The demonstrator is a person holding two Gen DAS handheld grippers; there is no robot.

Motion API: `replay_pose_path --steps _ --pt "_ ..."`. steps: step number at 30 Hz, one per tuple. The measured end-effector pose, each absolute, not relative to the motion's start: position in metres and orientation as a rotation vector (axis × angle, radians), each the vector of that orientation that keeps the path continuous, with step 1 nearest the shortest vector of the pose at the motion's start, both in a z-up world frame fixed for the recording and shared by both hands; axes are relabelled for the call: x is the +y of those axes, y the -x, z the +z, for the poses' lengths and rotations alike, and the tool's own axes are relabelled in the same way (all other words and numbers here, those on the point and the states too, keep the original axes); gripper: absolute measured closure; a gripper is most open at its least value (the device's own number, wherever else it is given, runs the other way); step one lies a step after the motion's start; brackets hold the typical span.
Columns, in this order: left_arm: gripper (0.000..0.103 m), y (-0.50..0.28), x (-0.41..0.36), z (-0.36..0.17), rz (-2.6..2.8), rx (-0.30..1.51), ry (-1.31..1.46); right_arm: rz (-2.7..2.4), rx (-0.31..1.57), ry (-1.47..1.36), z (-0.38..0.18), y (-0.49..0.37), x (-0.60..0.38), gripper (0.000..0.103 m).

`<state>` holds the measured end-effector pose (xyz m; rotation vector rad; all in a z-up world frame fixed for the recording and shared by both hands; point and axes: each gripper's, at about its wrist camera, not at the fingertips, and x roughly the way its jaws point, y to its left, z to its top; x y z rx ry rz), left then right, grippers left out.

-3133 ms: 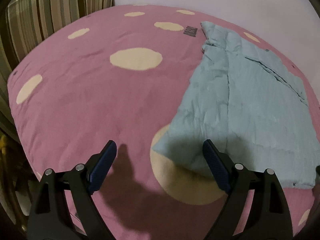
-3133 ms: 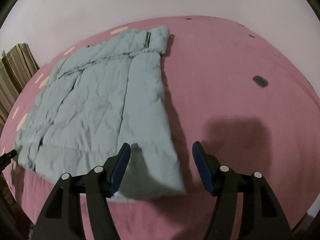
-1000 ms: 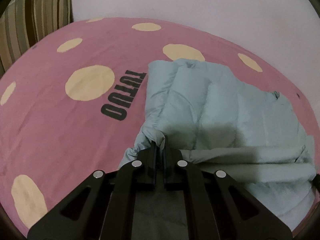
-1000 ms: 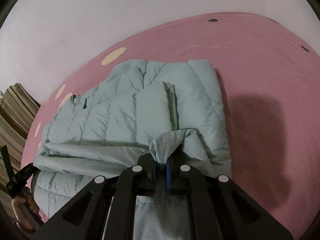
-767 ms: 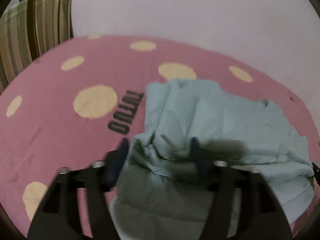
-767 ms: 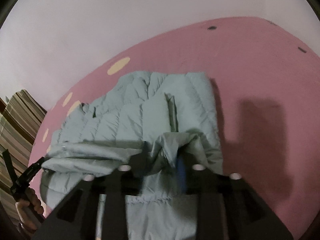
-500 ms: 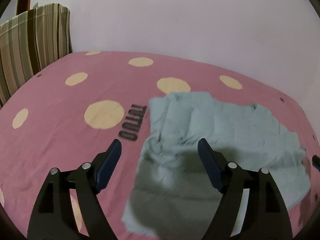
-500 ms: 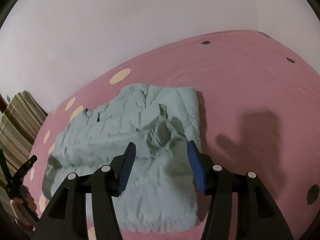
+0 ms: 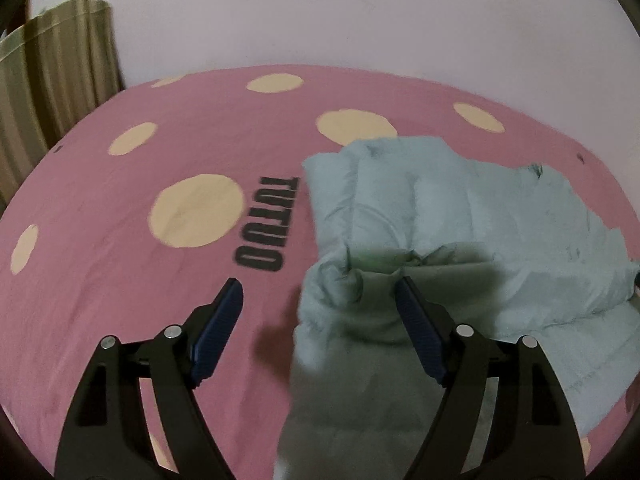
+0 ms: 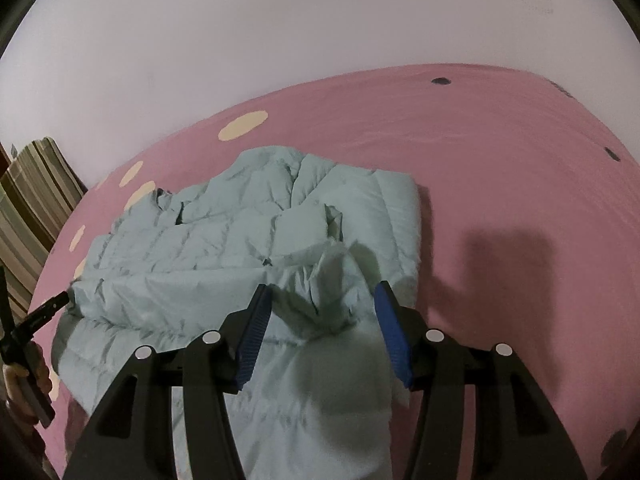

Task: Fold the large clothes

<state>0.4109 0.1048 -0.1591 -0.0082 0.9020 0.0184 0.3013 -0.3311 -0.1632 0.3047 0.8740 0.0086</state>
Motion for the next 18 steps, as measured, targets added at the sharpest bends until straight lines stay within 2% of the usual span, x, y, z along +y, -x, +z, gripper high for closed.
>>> replay_pose_path --steps 4,5,7,8,9,11,16,18 --pt "0.039 -0.423 0.101 -0.173 -0.038 0.963 0.003 0.032 0.911 -0.295 -0.176 -0.316 -0.327 0.049" --pt "0.039 -0.423 0.101 -0.174 -0.043 0.968 0.006 0.036 0.92 -0.288 -0.178 -0.318 -0.326 0.049" --pt "0.046 -0.422 0.103 -0.179 -0.058 0.976 0.018 0.042 0.934 -0.272 -0.183 -0.321 -0.322 0.057" --pt "0.049 -0.422 0.103 -0.182 -0.066 0.985 0.021 0.04 0.941 -0.262 -0.185 -0.322 -0.321 0.065" --pt "0.055 -0.422 0.103 -0.183 -0.075 0.991 0.026 0.045 0.943 -0.26 -0.187 -0.322 -0.32 0.073" --pt "0.067 -0.421 0.101 -0.185 -0.1 0.996 0.038 0.052 0.94 -0.269 -0.189 -0.321 -0.317 0.08" --pt "0.087 -0.416 0.091 -0.181 -0.082 0.968 -0.008 0.035 0.908 -0.27 -0.183 -0.313 -0.313 0.09" --pt "0.09 -0.413 0.091 -0.177 -0.07 0.955 0.001 0.03 0.898 -0.272 -0.181 -0.31 -0.312 0.092"
